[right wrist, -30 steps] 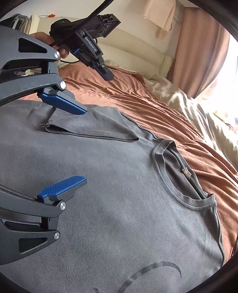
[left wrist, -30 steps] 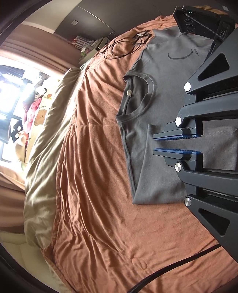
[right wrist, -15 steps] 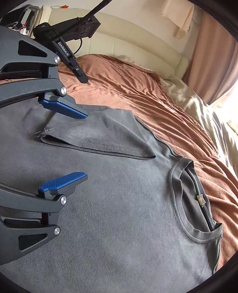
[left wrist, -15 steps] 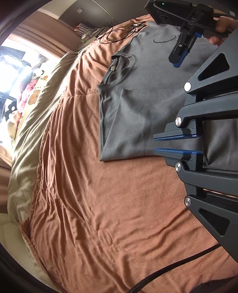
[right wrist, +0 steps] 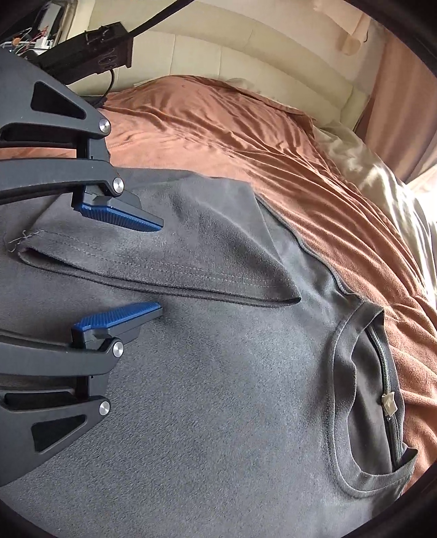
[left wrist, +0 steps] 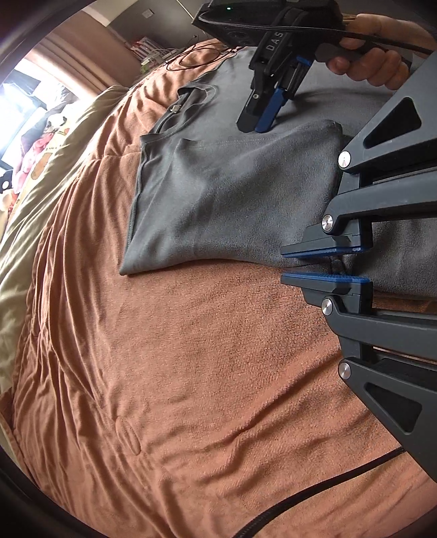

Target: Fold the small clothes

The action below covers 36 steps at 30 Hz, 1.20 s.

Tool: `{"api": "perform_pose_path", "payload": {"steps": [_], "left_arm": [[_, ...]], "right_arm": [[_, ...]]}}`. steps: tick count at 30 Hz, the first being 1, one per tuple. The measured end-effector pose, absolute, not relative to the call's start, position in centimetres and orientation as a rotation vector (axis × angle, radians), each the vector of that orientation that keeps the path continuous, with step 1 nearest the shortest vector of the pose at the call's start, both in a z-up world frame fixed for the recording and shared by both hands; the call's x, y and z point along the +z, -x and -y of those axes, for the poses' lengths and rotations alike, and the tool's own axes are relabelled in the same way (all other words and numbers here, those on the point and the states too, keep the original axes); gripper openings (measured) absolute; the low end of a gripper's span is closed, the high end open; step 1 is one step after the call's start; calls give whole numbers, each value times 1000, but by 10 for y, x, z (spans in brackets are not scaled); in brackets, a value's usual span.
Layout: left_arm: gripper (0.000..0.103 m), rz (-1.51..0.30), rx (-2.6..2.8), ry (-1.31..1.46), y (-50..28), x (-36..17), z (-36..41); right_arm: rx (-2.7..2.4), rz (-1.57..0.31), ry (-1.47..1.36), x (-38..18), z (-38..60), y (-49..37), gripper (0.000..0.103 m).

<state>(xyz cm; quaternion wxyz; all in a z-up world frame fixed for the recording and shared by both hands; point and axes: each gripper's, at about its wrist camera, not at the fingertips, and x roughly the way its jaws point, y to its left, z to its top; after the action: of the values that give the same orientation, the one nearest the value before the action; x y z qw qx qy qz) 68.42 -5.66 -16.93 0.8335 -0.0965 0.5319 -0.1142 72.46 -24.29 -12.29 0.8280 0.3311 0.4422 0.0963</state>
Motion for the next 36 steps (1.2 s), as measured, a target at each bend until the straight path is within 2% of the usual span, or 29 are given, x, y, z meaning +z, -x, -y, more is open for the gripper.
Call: {"api": "perform_pose_path", "payload": {"steps": [3,5,7,17,20,21,22,23,29,36], "left_arm": [[9,-1139,-248,194,-685,-175,59],[9,-1144,-249,197,-685,-177,59],[9,-1143,-253,203,-684,-178,58],[10,-1156,-249,168,-676,-181,57],[10,-1154,-246,165,-673,-176,55],[10,-1150,-248,170,-672,-174,53],[10,-1146,-251,176,-671,-171,52],[10,-1141,-250,181,-670,-169,51],[10,-1112,-256,188,-655,-153,46],[10,-1092,-236,208,-635,-137,32]], "right_arm": [[188,-938,-700,-121,240,-733,35],[176,-943,-687,-121,236,-738,26],[165,-957,-655,-120,231,-741,3],[76,-978,-625,-116,226,-727,0],[79,-999,-598,-104,224,-725,8],[86,-987,-584,-99,221,-720,28],[96,-967,-576,-94,222,-716,53],[103,-941,-563,-88,219,-710,60],[168,-905,-521,-77,202,-680,60],[211,-934,-535,-87,199,-660,17]]}}
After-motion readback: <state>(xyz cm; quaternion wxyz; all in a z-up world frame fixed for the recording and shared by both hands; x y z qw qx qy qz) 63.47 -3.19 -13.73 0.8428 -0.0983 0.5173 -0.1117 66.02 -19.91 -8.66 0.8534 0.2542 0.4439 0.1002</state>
